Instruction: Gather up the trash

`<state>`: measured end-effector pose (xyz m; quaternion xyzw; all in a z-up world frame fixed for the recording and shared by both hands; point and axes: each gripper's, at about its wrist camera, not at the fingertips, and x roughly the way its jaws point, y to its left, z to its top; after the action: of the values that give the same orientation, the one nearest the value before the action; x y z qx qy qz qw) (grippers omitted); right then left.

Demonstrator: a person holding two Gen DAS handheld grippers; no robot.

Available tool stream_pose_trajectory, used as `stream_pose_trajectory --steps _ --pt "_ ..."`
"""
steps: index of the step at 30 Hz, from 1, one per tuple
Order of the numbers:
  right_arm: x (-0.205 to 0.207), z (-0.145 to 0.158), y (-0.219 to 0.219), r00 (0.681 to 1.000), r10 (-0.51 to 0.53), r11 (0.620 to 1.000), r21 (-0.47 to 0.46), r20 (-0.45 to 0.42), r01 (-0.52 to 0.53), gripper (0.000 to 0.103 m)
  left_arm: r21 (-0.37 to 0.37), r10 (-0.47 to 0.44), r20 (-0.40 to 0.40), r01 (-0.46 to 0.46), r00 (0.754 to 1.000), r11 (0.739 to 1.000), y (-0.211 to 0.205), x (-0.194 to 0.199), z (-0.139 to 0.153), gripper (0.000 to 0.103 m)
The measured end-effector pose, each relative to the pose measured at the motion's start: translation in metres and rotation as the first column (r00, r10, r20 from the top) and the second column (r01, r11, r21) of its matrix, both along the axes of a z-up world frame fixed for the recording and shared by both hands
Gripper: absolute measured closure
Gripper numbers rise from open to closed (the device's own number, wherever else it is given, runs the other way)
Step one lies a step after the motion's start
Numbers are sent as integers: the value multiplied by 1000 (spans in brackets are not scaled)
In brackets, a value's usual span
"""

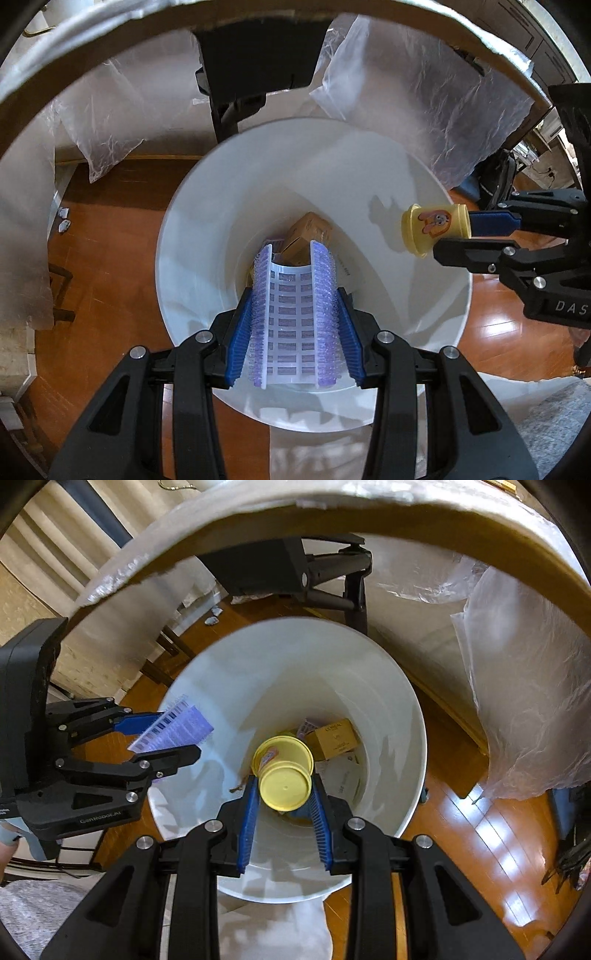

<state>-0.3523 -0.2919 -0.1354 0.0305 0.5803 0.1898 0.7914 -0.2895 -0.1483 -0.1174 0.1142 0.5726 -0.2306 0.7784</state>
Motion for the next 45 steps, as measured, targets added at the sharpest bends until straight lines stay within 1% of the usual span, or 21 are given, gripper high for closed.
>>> stream_pose_trajectory --steps 6,7,8,9,10,11,14,16,17,18,19,20,21,22,23,25,29,33,37,39,45 --pt "2 -10 3 1000 4 1000 -25 -12 -4 75 30 -11 3 11 1000 999 -1 2 -8 59" --pt "3 -12 3 1000 5 1000 -29 -13 -6 75 30 -13 9 13 1000 999 -2 2 -8 56" --pt "3 -12 3 1000 4 999 -37 -12 -4 73 30 -15 10 15 1000 999 -3 3 -8 41" --pt "3 -11 2 1000 -3 999 -44 -8 2 69 29 -16 14 15 1000 999 -3 2 -7 32" --pt "3 -11 2 1000 -9 999 -43 -5 9 49 24 -17 21 16 1000 1000 -3 2 -6 23" --pt "2 -7 1 1000 -17 999 -39 0 17 36 20 -17 25 17 1000 1000 -2 1 -5 23" --pt "-3 13 -7 999 -35 999 -23 10 35 36 22 -5 23 5 1000 1000 4 -1 7 23" --pt "-7 38 -11 998 -29 1000 -4 47 30 36 -37 -11 63 13 998 999 9 -6 39 23" --pt "-10 65 -14 996 -24 999 33 86 21 35 -65 -17 87 23 996 998 12 -9 57 23" --pt "-11 85 -17 992 -23 998 64 120 15 35 -125 -27 130 43 991 991 16 -13 89 23" --pt "-11 107 -20 986 -25 995 95 164 10 27 -166 -26 161 53 987 985 19 -14 110 23" --pt "-8 138 -28 969 -43 992 129 245 11 14 -210 -21 209 66 978 976 24 -12 135 20" --pt "-2 157 -34 951 -65 990 135 303 25 8 -245 1 286 72 958 967 32 -7 166 15" --pt "6 173 -42 928 -95 990 131 359 51 4 -256 28 343 65 939 964 37 -1 182 1" --pt "23 189 -54 898 -137 988 118 419 96 4 -268 78 420 41 904 963 46 11 201 1" --pt "57 197 -70 870 -197 980 75 452 183 4 -252 176 480 -57 860 966 60 48 215 1" --pt "143 189 -108 842 -288 945 -5 456 326 4 -242 333 445 -247 831 938 90 145 204 1" --pt "209 168 -137 835 -346 908 -70 428 412 4 -175 391 411 -350 823 920 107 219 174 1" --pt "248 141 -154 837 -390 881 -108 383 460 4 -130 417 388 -400 822 907 113 257 147 1" --pt "263 131 -157 838 -402 874 -116 369 471 4 -139 433 362 -411 826 901 119 271 141 1" --pt "273 111 -164 845 -405 869 -140 350 475 4 -144 461 338 -439 821 887 131 290 130 1"
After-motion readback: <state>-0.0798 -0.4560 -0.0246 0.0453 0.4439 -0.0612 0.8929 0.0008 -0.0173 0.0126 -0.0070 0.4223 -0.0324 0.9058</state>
